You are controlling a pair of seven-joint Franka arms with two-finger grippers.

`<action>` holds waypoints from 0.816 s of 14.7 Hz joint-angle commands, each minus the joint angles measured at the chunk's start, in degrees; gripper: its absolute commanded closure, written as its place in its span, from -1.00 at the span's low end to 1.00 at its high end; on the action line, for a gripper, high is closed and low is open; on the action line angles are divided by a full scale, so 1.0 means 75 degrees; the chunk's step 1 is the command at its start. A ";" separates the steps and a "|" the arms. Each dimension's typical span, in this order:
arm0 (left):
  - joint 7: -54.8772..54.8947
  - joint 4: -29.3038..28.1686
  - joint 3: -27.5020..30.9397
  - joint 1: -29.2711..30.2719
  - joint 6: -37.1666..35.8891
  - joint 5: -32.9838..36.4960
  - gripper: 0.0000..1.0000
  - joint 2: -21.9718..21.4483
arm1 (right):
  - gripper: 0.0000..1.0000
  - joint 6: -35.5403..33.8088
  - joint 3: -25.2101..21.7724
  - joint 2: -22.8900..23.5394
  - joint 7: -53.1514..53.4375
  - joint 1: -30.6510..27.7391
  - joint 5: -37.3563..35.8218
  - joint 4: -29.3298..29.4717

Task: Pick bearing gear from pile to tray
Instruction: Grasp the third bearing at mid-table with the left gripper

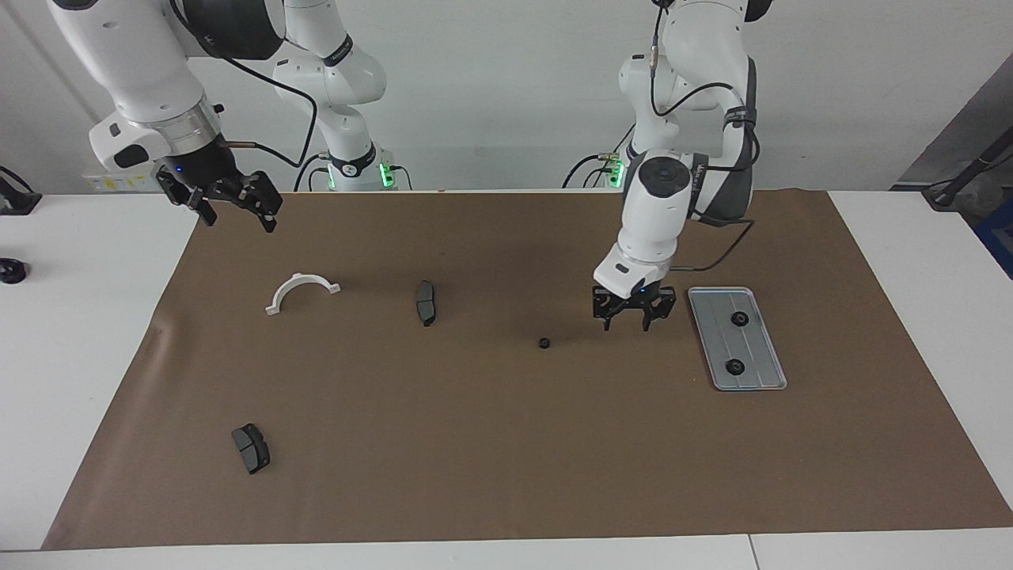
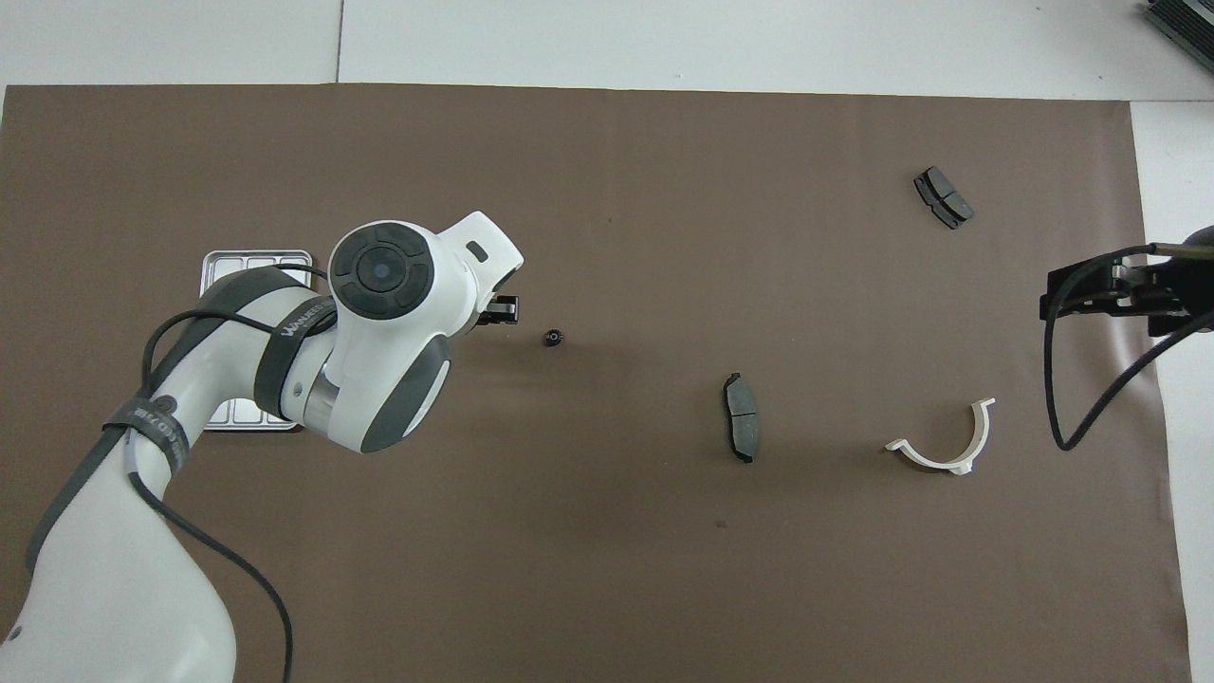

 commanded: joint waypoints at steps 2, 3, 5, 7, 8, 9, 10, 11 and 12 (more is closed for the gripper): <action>-0.0652 0.1166 0.0131 -0.0537 -0.0397 0.0047 -0.48 0.0864 | -1.00 0.0016 0.0127 -0.0180 -0.0117 0.0001 0.0019 -0.0197; -0.0793 0.1273 0.0131 -0.0665 -0.0269 0.0035 -0.48 0.1051 | -1.00 0.0004 0.0127 -0.0181 -0.0140 0.0001 0.0019 -0.0174; -0.0958 0.1251 0.0120 -0.0783 -0.0046 0.0059 -0.44 0.1159 | -1.00 -0.0229 0.0151 -0.0169 -0.0164 0.0001 0.0030 0.0024; -0.0970 0.1134 0.0108 -0.0807 0.0129 0.0047 -0.42 0.1159 | -1.00 -0.0277 0.0151 -0.0180 -0.0175 0.0001 0.0031 0.0014; -0.0970 0.0925 0.0108 -0.0842 0.0328 0.0047 -0.42 0.1159 | -1.00 -0.0277 0.0151 -0.0181 -0.0141 0.0012 0.0031 0.0002; -0.0970 0.0737 0.0108 -0.0889 0.0597 0.0047 -0.42 0.1147 | -1.00 -0.0265 0.0151 -0.0181 -0.0106 0.0094 0.0042 0.0002; -0.0970 0.0619 0.0108 -0.0889 0.0762 0.0035 -0.41 0.1135 | -1.00 -0.0254 0.0151 -0.0192 -0.0094 0.0095 0.0065 -0.0033; -0.0970 0.0560 0.0096 -0.0901 0.0775 0.0035 -0.40 0.1123 | -1.00 -0.0230 0.0151 -0.0204 -0.0105 0.0071 0.0112 -0.0068; -0.0970 0.0443 0.0096 -0.0901 0.0798 0.0035 -0.40 0.1100 | -1.00 -0.0207 0.0151 -0.0204 -0.0128 0.0060 0.0124 -0.0080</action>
